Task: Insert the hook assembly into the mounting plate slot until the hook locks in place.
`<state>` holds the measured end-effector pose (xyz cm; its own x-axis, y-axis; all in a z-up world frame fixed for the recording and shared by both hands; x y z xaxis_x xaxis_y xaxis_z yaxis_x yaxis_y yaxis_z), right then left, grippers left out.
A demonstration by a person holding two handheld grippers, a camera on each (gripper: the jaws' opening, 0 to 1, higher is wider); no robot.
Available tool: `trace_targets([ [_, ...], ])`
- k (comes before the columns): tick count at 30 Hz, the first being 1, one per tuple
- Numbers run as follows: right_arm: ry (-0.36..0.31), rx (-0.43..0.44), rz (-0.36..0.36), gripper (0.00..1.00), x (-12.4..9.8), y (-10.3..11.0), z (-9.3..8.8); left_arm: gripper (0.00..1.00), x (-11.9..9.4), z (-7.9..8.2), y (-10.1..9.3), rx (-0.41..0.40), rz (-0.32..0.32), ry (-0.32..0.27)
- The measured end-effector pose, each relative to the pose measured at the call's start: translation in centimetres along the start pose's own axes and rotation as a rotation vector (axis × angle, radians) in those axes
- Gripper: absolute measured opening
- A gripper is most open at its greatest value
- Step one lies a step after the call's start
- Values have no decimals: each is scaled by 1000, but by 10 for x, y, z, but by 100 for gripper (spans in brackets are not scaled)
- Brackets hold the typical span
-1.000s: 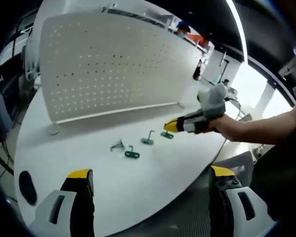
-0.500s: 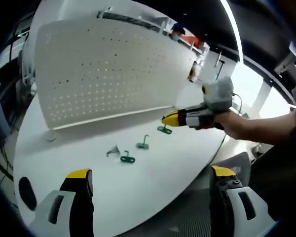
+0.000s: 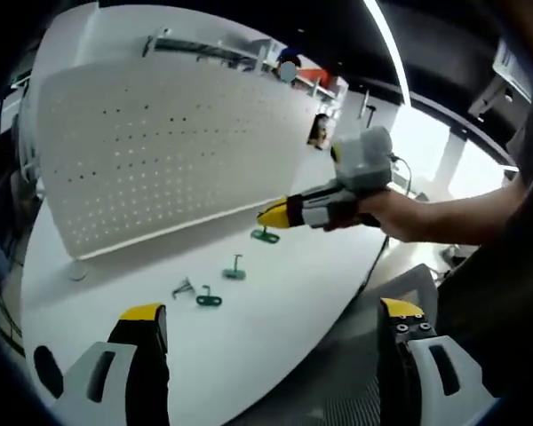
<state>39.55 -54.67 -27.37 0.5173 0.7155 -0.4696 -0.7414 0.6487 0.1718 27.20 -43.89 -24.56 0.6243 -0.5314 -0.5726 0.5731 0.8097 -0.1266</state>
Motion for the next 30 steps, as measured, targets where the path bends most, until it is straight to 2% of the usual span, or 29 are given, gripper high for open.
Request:
trace_targets([
  [2, -8, -3, 0, 0, -2, 2, 3, 100, 0, 0, -3, -2, -9, 1],
  [7, -32, -17, 11, 0, -7, 11, 14, 100, 2, 4, -5, -67, -25, -18],
  [11, -73, -7, 22, 0, -13, 18, 26, 94, 5, 6, 2, -130, -23, -38],
  [13, -86, -17, 35, 0, -16, 25, 32, 91, 6, 8, 9, -149, -7, -54],
  [16, -116, -42, 62, 0, -21, 39, 46, 93, 8, 10, 14, -189, -1, -58],
  [19, -138, -78, 73, 0, -24, 49, 57, 91, 8, 14, 17, -226, -14, -65],
  [23, -183, -76, 107, 0, -30, 65, 73, 90, 9, 22, 17, -307, -29, -94],
  [30, -220, -100, 166, 0, -34, 91, 87, 82, 11, 31, 12, -323, -50, -117],
])
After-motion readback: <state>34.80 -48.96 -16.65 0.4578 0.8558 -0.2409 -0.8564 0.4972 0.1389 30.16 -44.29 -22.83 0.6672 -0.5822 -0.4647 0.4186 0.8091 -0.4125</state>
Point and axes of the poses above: the point that each gripper's makers call its tool centre point, and the gripper's own axes: x roughly forward along the fingers, y roughly to its left, z roughly out of its top, the point moved 1 cm from there along -x, roughly backward along the fingers, and after that the axes turned 9 degrees about z, right-handed, at the moved point
